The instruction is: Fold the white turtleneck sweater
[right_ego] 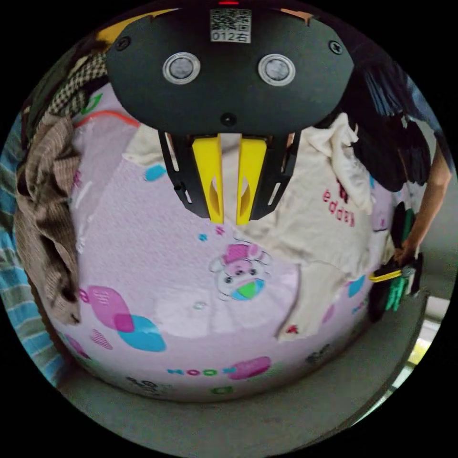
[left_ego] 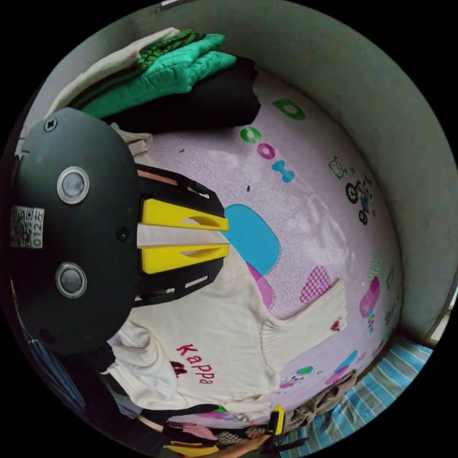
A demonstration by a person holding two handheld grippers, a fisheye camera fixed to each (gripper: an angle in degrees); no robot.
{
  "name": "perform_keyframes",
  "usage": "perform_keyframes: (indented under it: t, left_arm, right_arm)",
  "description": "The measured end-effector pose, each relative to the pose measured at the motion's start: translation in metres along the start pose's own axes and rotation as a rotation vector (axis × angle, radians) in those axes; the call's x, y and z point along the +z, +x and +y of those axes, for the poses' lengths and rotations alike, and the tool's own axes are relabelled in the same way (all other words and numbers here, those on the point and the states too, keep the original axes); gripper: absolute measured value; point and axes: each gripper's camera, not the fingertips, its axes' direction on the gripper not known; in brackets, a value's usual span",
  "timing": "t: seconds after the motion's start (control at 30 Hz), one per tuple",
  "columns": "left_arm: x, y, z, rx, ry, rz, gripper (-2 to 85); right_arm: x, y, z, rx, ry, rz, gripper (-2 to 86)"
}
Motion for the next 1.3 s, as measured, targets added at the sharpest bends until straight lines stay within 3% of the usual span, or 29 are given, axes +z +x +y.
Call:
perform_keyframes:
  t: [0.3,0.5,0.8,0.93,1.07,1.13,1.23,1.3]
  left_arm:
    - [0.023,0.023,-0.015,0.121,-0.092,0.026,3.4]
    - [0.025,0.044,-0.013,0.27,-0.098,-0.064,1.6]
    - [0.035,0.03,-0.044,0.223,-0.047,-0.102,0.6]
    - [0.042,0.019,-0.066,0.193,-0.025,-0.096,0.7]
    - [0.05,0.016,-0.083,0.167,-0.005,-0.077,1.1]
    - [0.049,0.017,-0.082,0.14,-0.001,-0.086,1.2]
    - [0.037,0.023,-0.054,0.064,0.092,-0.129,1.2]
    - [0.031,0.034,-0.026,0.047,0.169,-0.204,1.2]
  right_arm:
    - [0.051,-0.061,-0.029,-0.24,-0.091,-0.007,6.8]
    - [0.077,-0.097,-0.013,-0.379,-0.088,0.245,-0.5]
    - [0.096,-0.069,-0.045,-0.293,-0.017,0.386,-0.9]
    - [0.102,-0.025,-0.075,-0.132,0.004,0.386,-0.8]
    - [0.107,0.01,-0.092,0.02,-0.041,0.273,0.6]
    - [0.097,0.019,-0.089,0.107,0.032,0.206,0.3]
    - [0.093,0.007,-0.063,0.11,0.164,0.246,-0.1]
    - [0.106,-0.002,-0.047,0.076,0.148,0.188,0.7]
